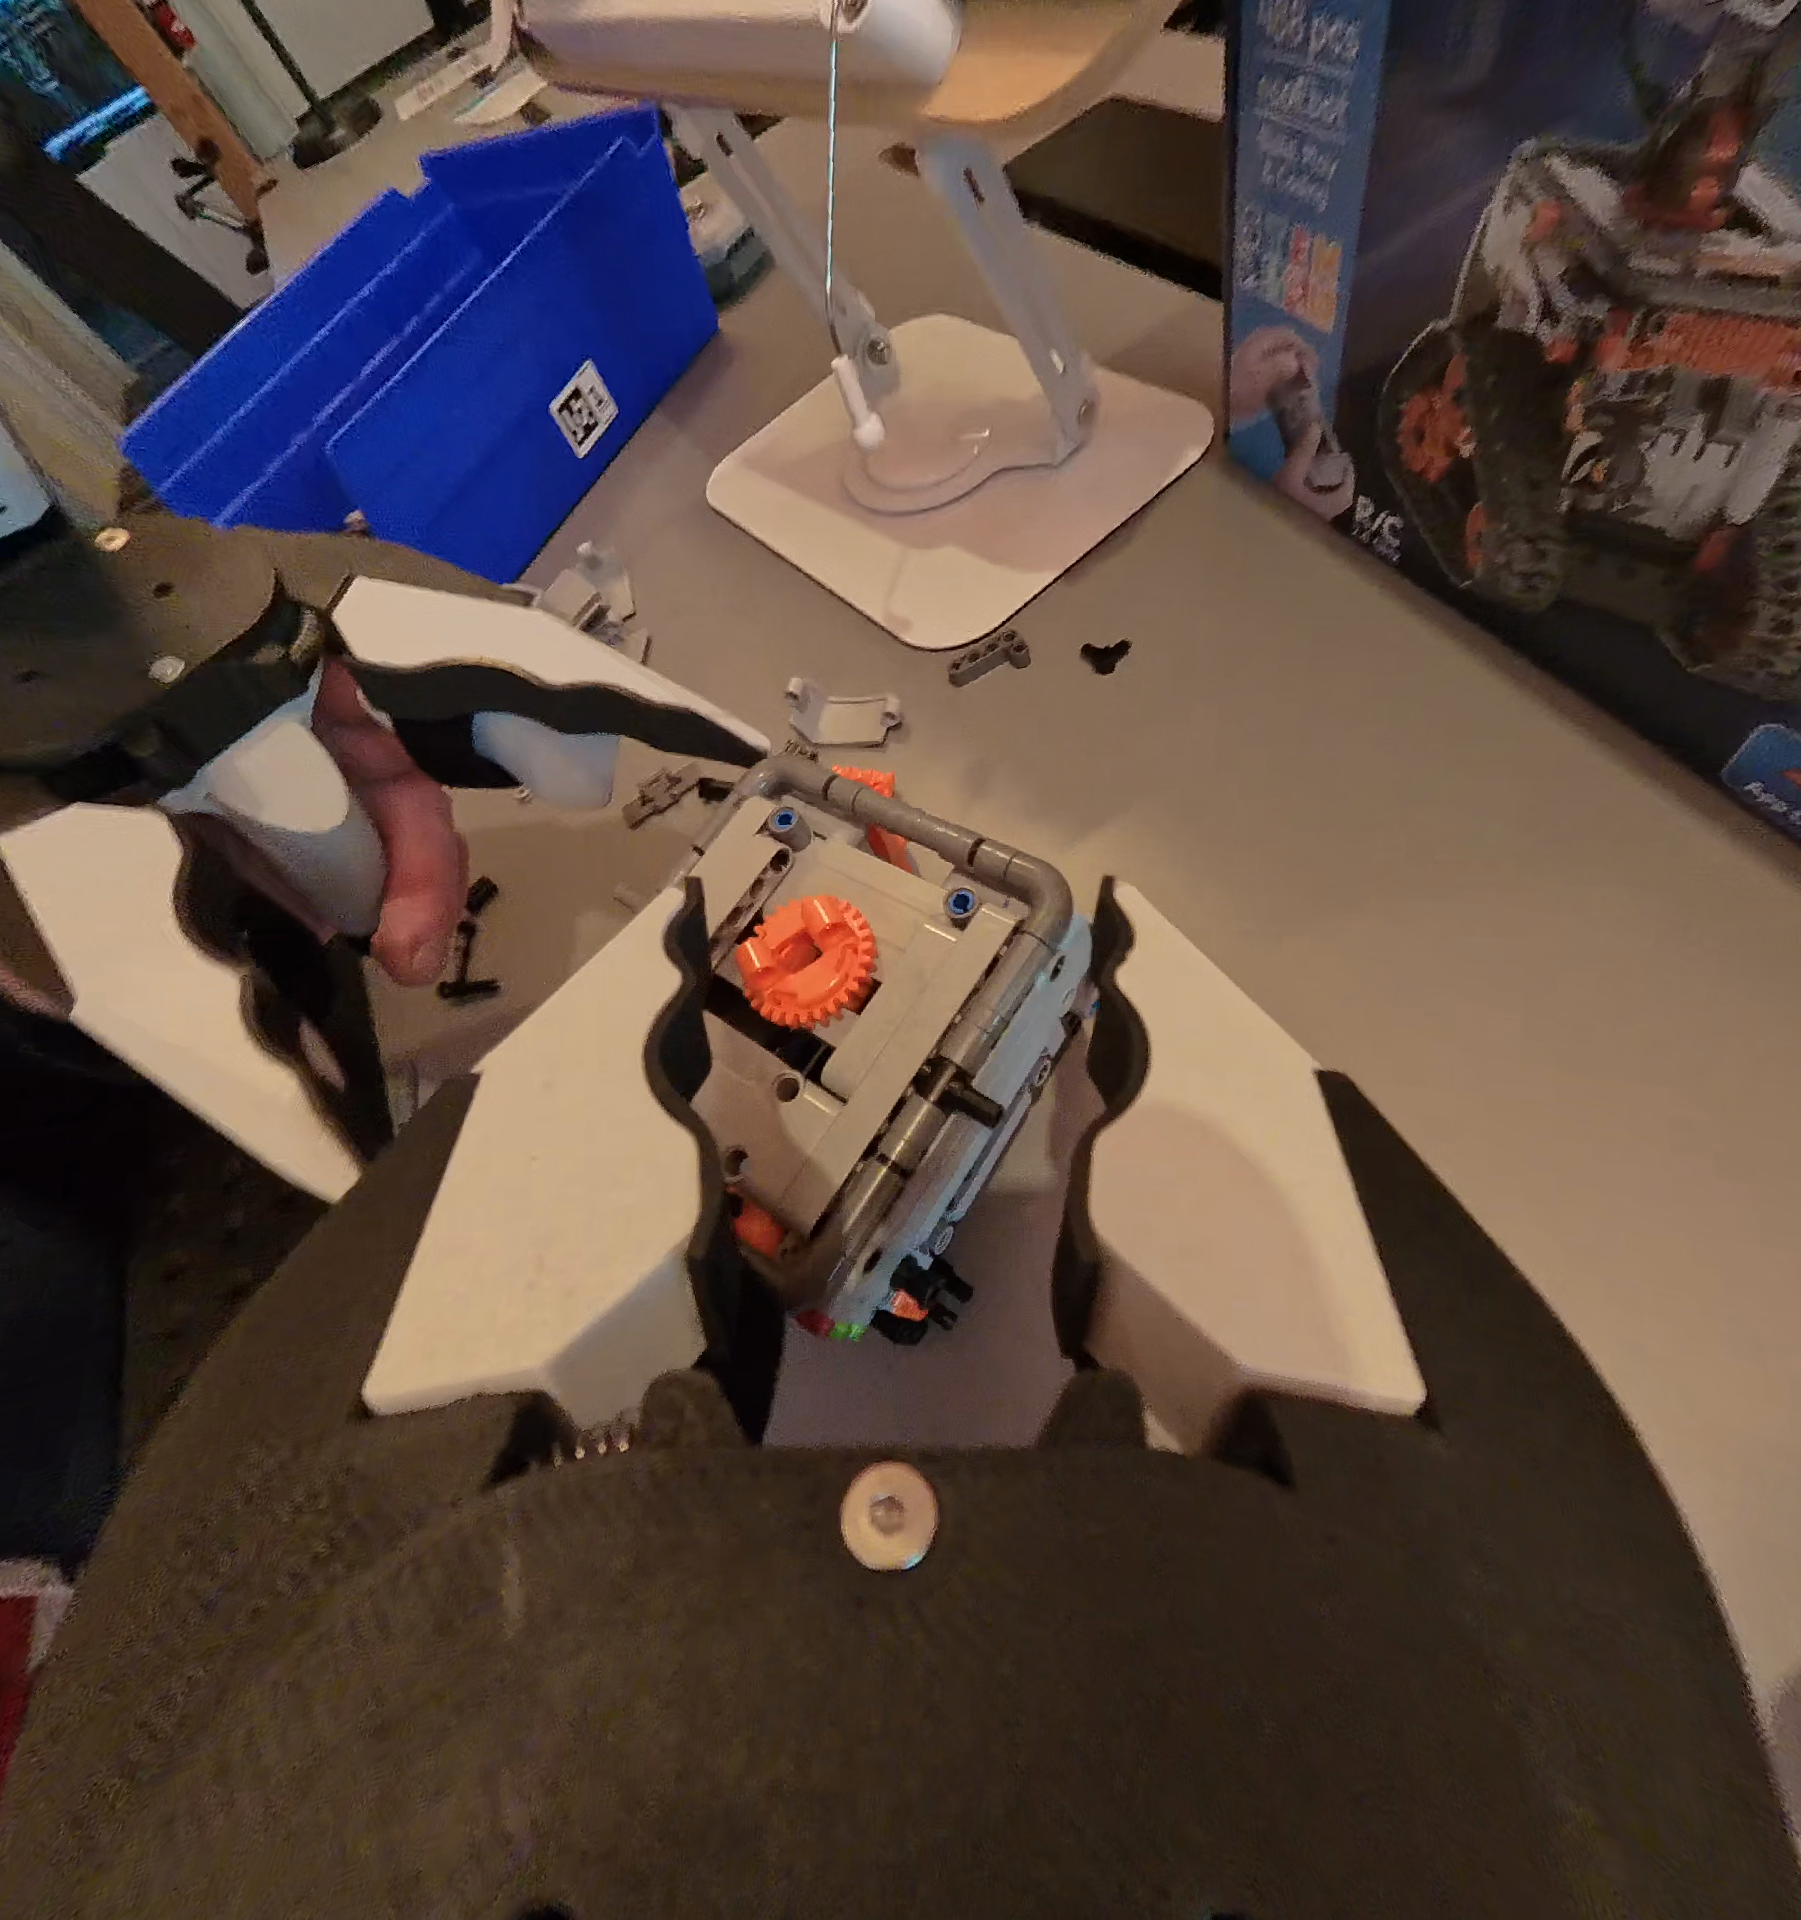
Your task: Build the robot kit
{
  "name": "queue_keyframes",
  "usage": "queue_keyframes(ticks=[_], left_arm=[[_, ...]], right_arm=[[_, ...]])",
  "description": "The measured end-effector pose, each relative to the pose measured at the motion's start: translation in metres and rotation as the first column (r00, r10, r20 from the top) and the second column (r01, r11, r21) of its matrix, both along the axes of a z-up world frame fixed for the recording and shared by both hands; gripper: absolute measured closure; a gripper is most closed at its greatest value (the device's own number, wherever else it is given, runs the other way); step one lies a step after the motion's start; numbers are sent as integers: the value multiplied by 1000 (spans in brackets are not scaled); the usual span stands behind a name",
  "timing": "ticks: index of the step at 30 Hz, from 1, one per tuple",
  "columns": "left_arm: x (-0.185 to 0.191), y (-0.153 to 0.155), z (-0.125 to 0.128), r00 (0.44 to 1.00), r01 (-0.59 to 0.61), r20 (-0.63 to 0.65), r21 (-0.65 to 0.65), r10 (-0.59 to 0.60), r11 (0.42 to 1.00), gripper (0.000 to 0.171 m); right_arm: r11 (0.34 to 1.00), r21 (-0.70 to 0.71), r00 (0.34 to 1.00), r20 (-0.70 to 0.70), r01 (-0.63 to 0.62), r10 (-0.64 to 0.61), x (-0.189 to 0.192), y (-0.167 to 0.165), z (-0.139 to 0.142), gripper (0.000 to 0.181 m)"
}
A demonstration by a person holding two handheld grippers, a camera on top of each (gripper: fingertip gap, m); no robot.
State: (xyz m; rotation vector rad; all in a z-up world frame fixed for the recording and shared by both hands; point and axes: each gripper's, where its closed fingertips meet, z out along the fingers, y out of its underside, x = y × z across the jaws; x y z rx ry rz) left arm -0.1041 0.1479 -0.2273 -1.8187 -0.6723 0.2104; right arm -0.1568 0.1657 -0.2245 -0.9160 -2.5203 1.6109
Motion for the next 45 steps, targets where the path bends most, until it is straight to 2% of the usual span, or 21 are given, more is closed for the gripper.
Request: queue_keyframes(ticks=[2, 5, 6, 9, 11, 14, 16, 18, 20, 23, 25, 27, 28, 29, 32, 35, 39, 42, 44, 45], left_arm=[[4, 7, -3, 1000, 0, -2, -3, 0, 1000, 50], [-5, 6, -6, 997, -66, -37, -36, 65, 997, 61], [-6, 6, -6, 996, -75, -40, -35, 73, 997, 60], [-13, 5, -5, 995, -93, -42, -35, 92, 995, 63], [-15, 8, -5, 996, -85, -35, -33, 83, 996, 61], [-14, 5, -6, 999, -49, -17, -38, 49, 998, 72], [-17, -6, -10, 998, -68, -18, -48, 67, 997, 68], [-11, -10, -16, 997, -45, 59, -17, 46, 999, 66], [-7, -12, -18, 997, -28, 78, -4, 29, 1000, 68], [7, 0, -26, 991, 39, 131, 1, -39, 999, 72], [13, 10, -25, 992, 52, 114, -3, -52, 999, 72], [20, 21, -28, 989, 69, 135, -12, -67, 998, 66], [24, 27, -29, 986, 87, 142, -11, -85, 996, 68], [28, 31, -29, 984, 106, 146, -15, -103, 994, 77], [40, 40, -28, 971, 171, 167, 1, -169, 985, 79], [40, 26, -21, 970, 170, 168, 35, -173, 985, 90], [20, -17, -26, 984, 53, 173, -2, -51, 999, 84], [13, -43, -30, 984, -6, 180, -11, 8, 1000, 82], [11, -56, -32, 983, -34, 180, -17, 36, 999, 82], [11, -59, -32, 983, -38, 177, -13, 40, 999, 82]], right_arm=[[1000, 5, 1000, 11, 9, -9, 2, -1, -4, 109], [1000, -7, 999, 19, 30, -29, 1, -1, -5, 116], [999, 12, 999, 0, 38, -38, 0, 0, -6, 120], [999, 8, 999, -4, 47, -47, -2, 0, -7, 117], [998, -8, 998, 7, 56, -56, -6, 3, -6, 120], [997, -34, 998, 19, 64, -63, -5, 7, 0, 118], [995, -13, 995, -11, 99, -100, -5, 16, 3, 117], [994, 17, 994, 2, 112, -112, 2, 24, 2, 116], [994, 20, 994, 25, 110, -111, 13, 29, -1, 111], [996, -9, 994, 69, 85, -85, 29, 27, -5, 114], [996, 36, 995, 55, 76, -78, 31, 29, -14, 119], [997, 34, 995, 63, 73, -75, 27, 33, -16, 120], [997, 27, 995, 69, 73, -75, 23, 37, -16, 122], [997, 29, 995, 74, 68, -69, 19, 40, -17, 120], [992, 46, 990, 71, 120, -123, 1, 60, -13, 121], [993, 29, 994, 18, 111, -112, 3, 69, 4, 104], [993, 91, 995, -75, 79, -73, 27, 57, 13, 77], [966, 223, 984, -148, 129, -97, 38, 37, -6, 57], [941, 276, 971, -192, 195, -145, 34, 33, -21, 60], [948, 258, 976, -154, 188, -151, 37, 26, -28, 59]])
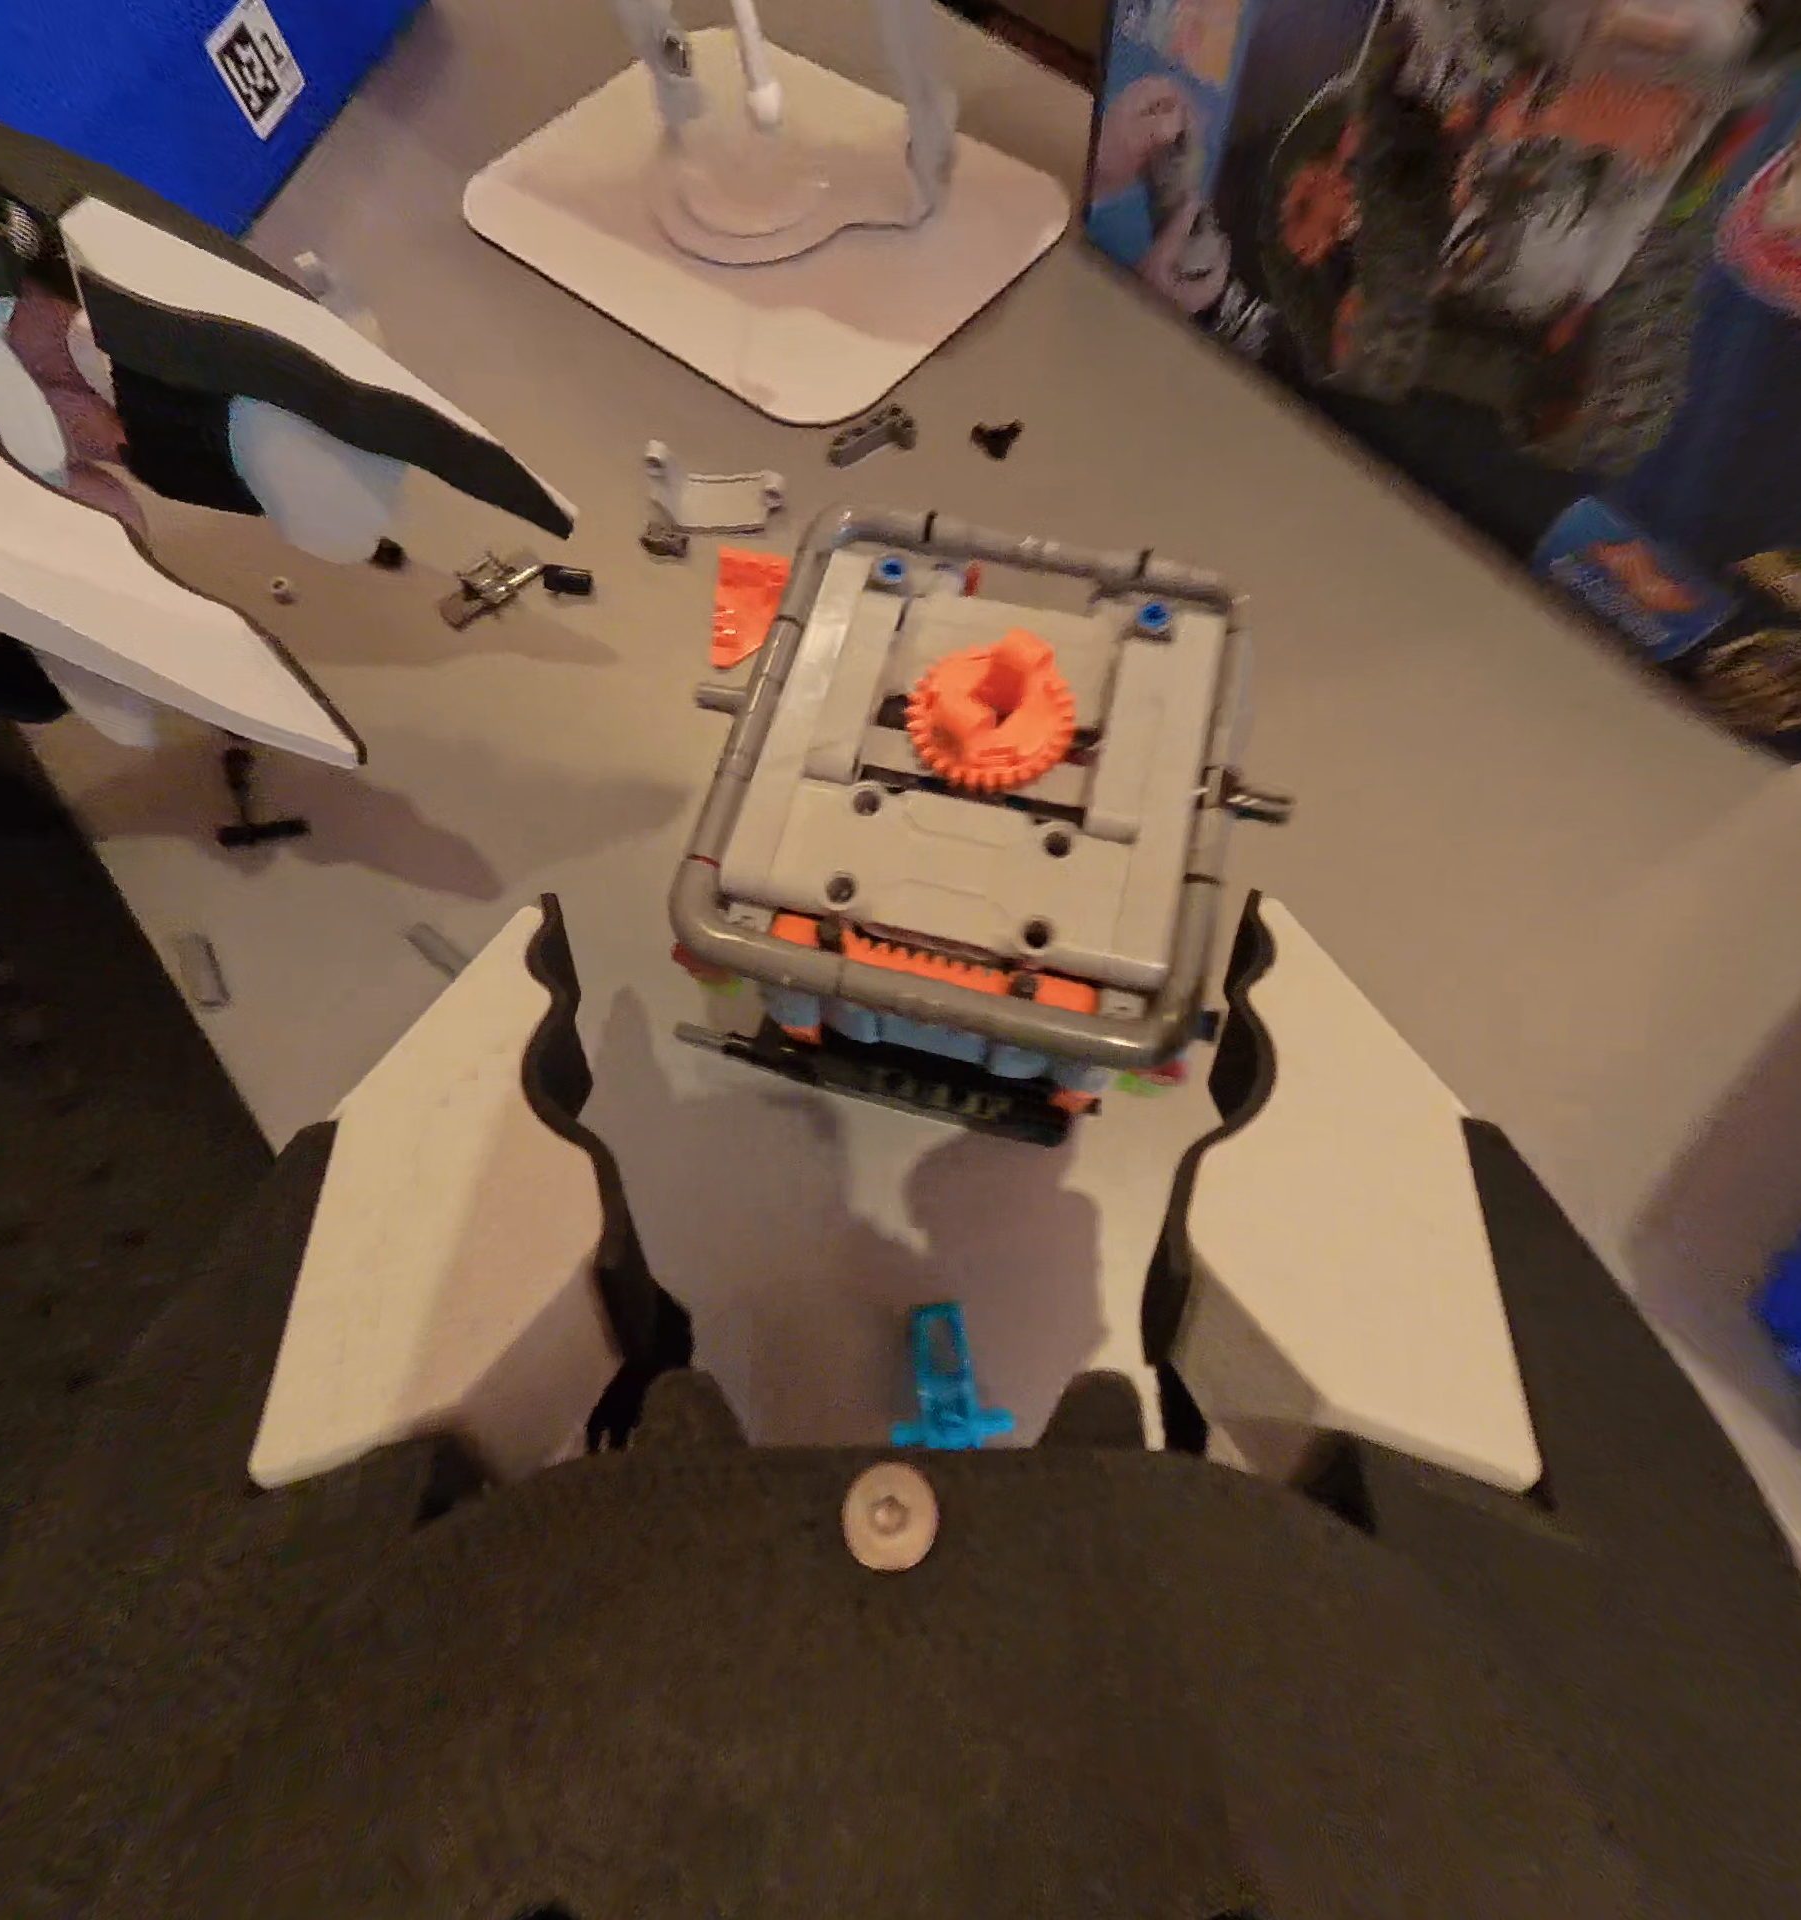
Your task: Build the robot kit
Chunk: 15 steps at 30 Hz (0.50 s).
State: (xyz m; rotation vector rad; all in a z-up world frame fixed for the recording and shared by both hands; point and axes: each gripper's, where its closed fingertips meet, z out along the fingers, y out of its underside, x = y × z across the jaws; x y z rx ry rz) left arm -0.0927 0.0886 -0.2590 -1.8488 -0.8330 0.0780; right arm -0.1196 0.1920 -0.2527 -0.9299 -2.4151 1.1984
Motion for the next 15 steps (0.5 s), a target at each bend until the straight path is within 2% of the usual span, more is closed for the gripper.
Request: queue_keyframes(ticks=[3, 9, 15], left_arm=[[1, -5, 0, 1000, 10, -5, -2, -10, 1000, 82], [-5, -2, -2, 998, 68, -7, 5, -68, 998, 83], [-16, 8, 7, 986, 160, -40, -14, -161, 987, 80]], right_arm=[[996, 47, 997, 10, 73, -74, -6, 1, -20, 70], [993, 34, 993, 14, 116, -117, -8, 3, -21, 73], [997, -15, 995, 68, 77, -76, 1, 2, -19, 74]])
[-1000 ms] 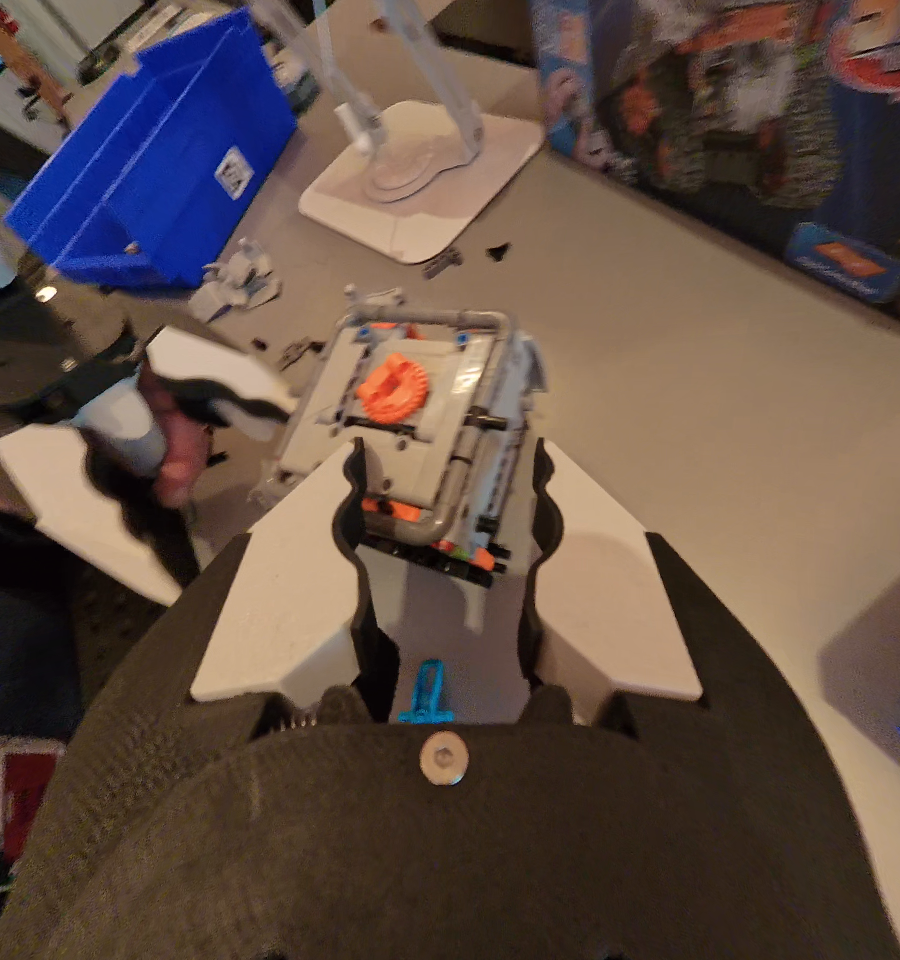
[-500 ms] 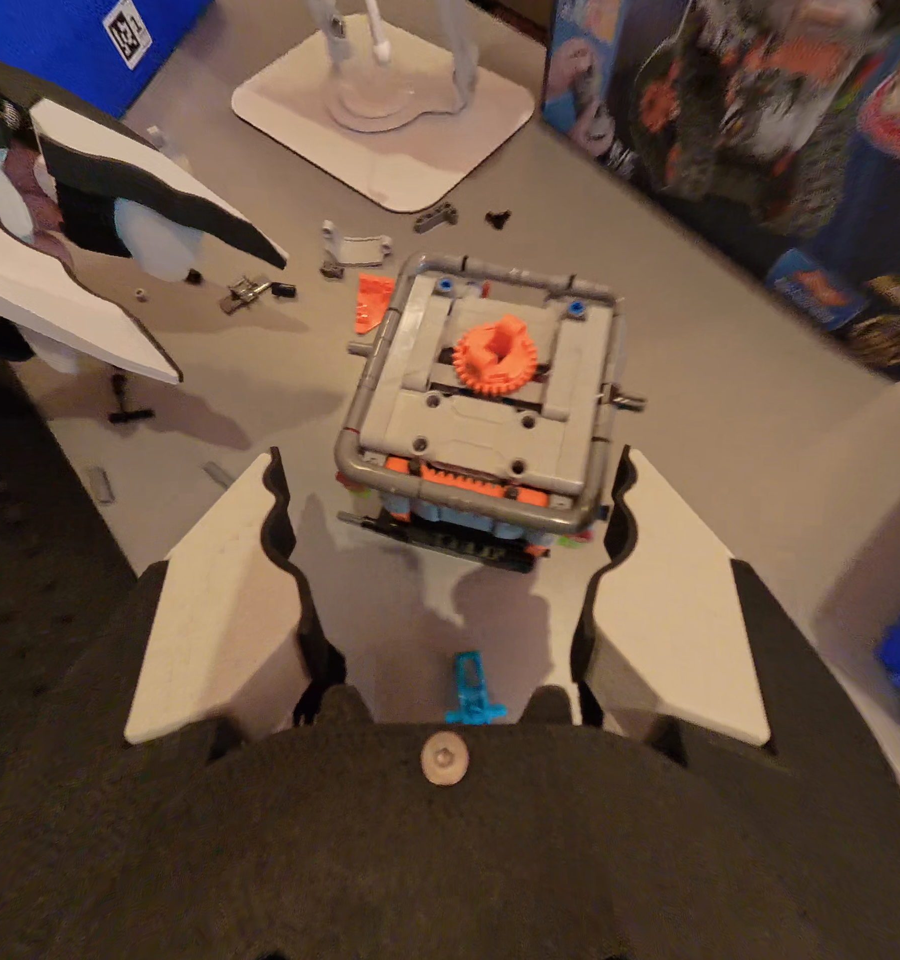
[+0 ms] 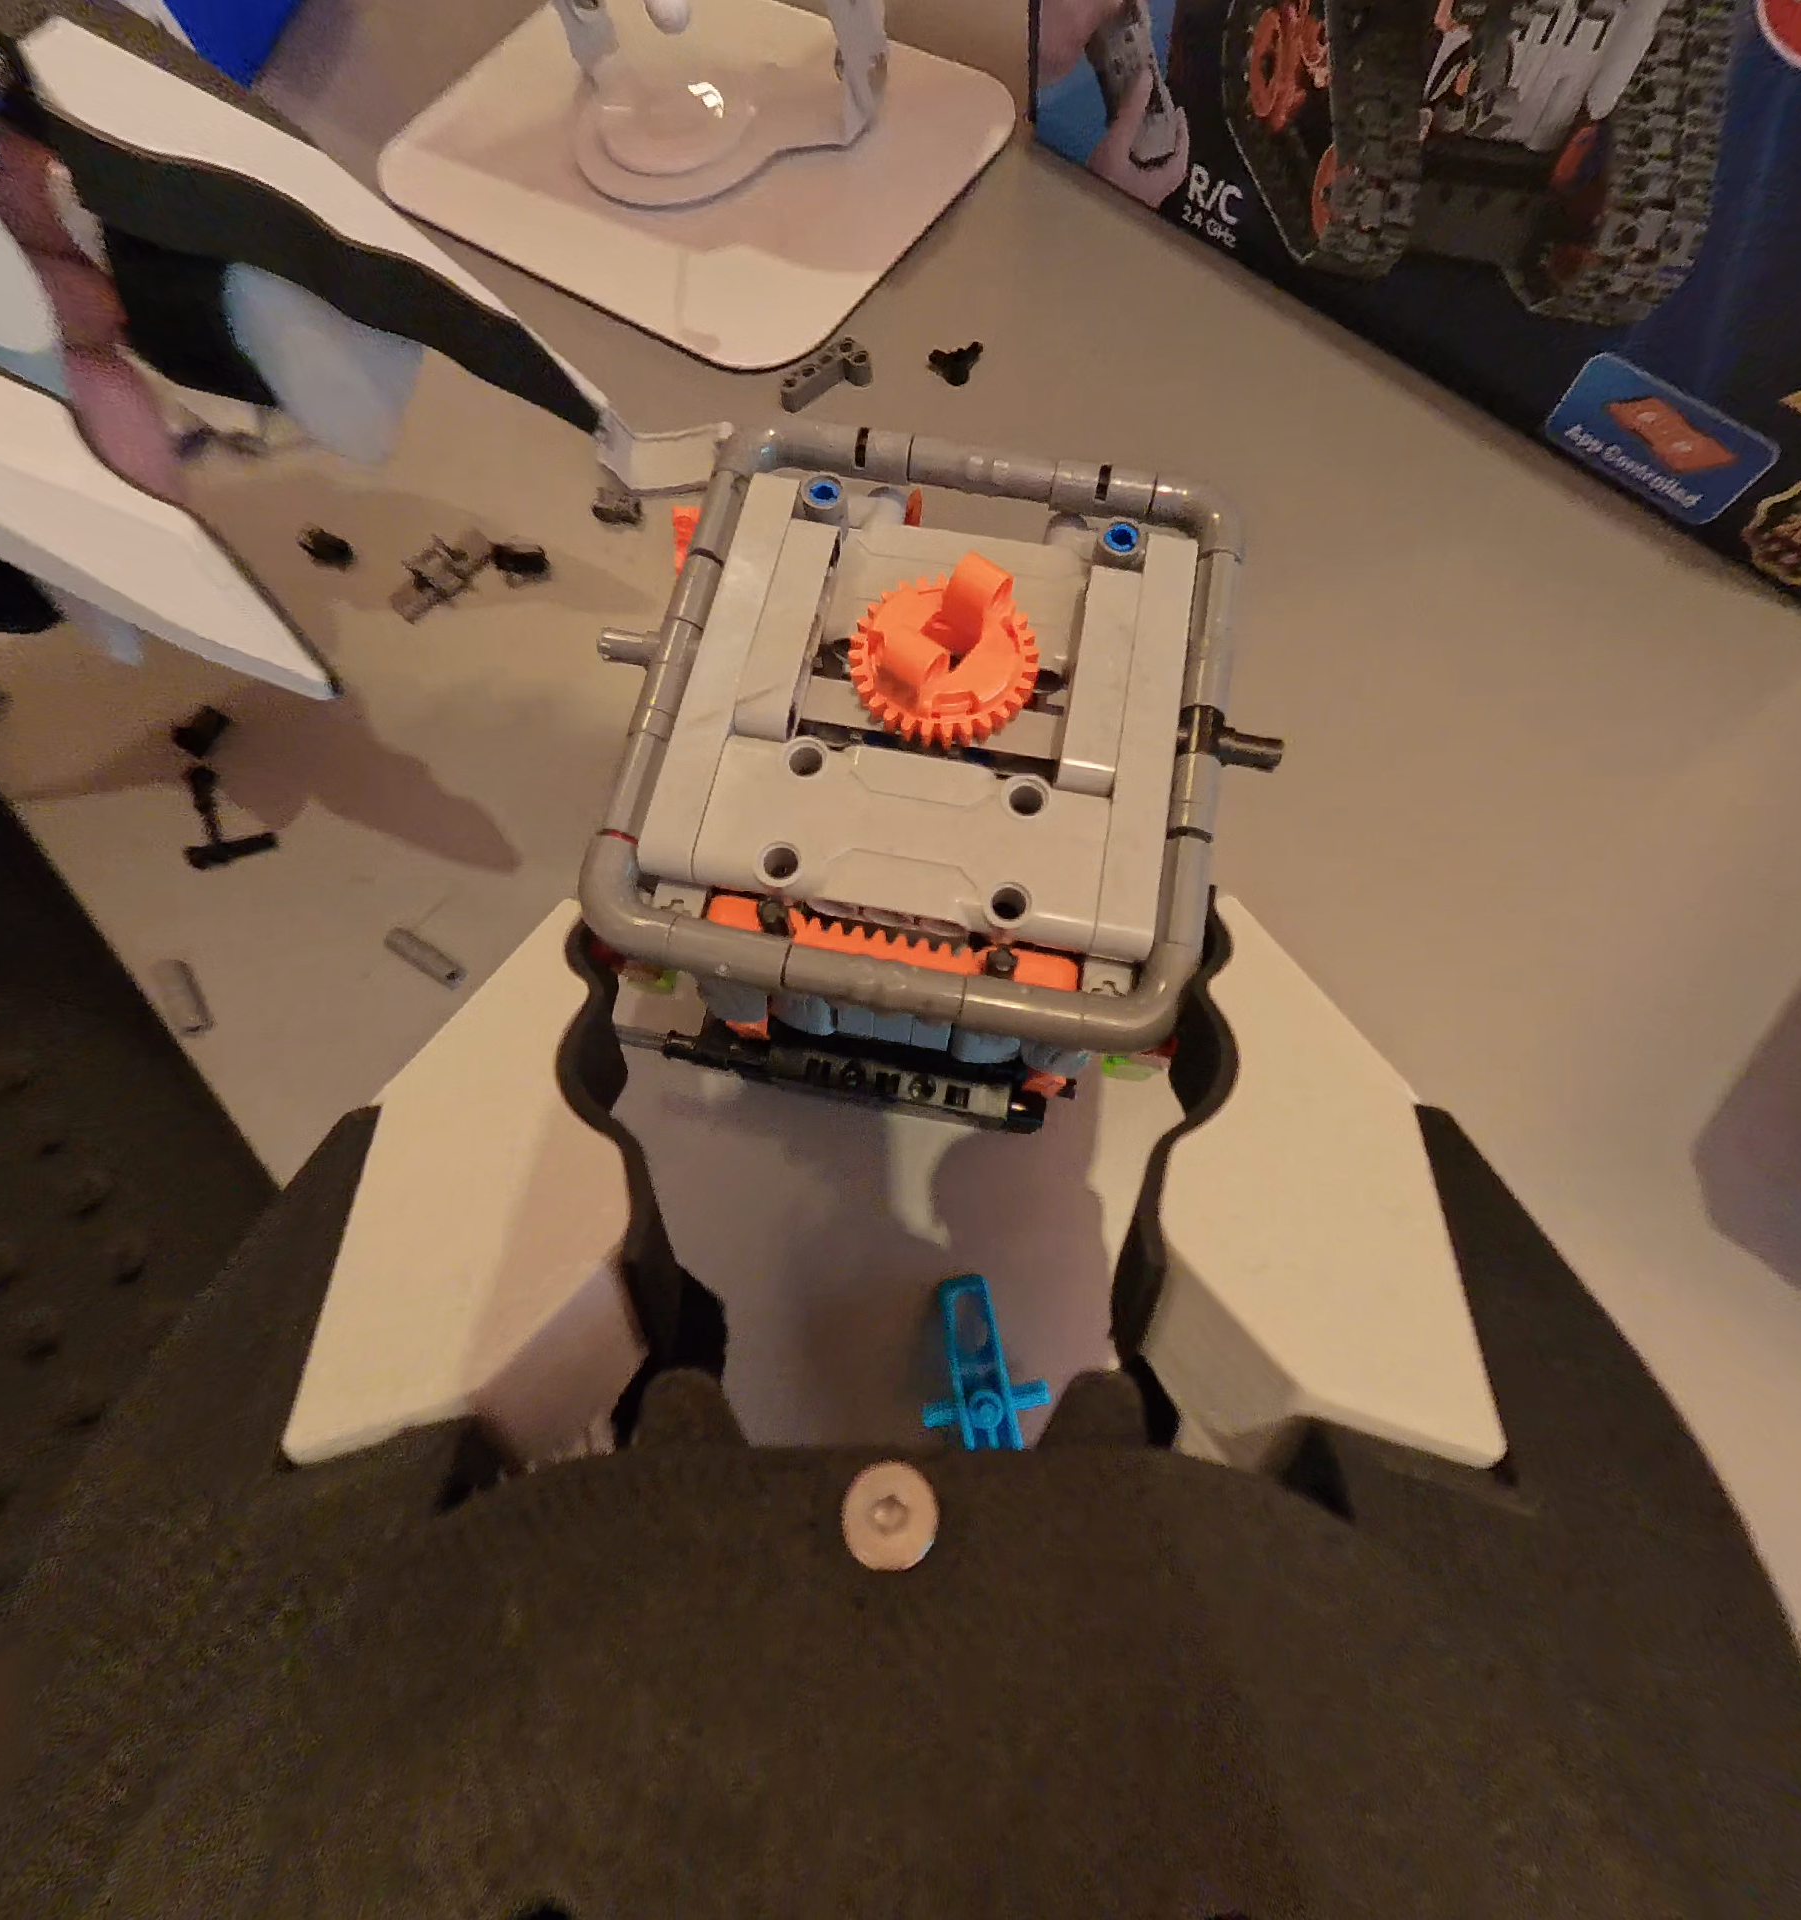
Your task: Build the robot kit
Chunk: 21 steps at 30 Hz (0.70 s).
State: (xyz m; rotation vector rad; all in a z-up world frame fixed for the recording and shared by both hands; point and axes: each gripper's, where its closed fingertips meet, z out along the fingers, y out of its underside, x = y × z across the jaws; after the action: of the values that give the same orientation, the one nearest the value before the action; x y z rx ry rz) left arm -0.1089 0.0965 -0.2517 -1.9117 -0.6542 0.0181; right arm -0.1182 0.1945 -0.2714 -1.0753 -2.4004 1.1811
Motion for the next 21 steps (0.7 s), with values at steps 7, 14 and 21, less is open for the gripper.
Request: queue_keyframes(ticks=[7, 14, 21], left_arm=[[-10, 12, 2, 995, 92, -21, -28, -93, 995, 71], [-2, 28, -8, 982, 190, 18, -45, -189, 981, 71], [10, 52, -23, 967, 244, 85, -36, -241, 969, 75]], right_arm=[[983, -169, 979, 175, -73, 103, 20, -1, 6, 74], [936, -321, 902, 345, -147, 259, 27, 1, 9, 73], [918, -376, 877, 390, -126, 280, 8, 9, 7, 74]])
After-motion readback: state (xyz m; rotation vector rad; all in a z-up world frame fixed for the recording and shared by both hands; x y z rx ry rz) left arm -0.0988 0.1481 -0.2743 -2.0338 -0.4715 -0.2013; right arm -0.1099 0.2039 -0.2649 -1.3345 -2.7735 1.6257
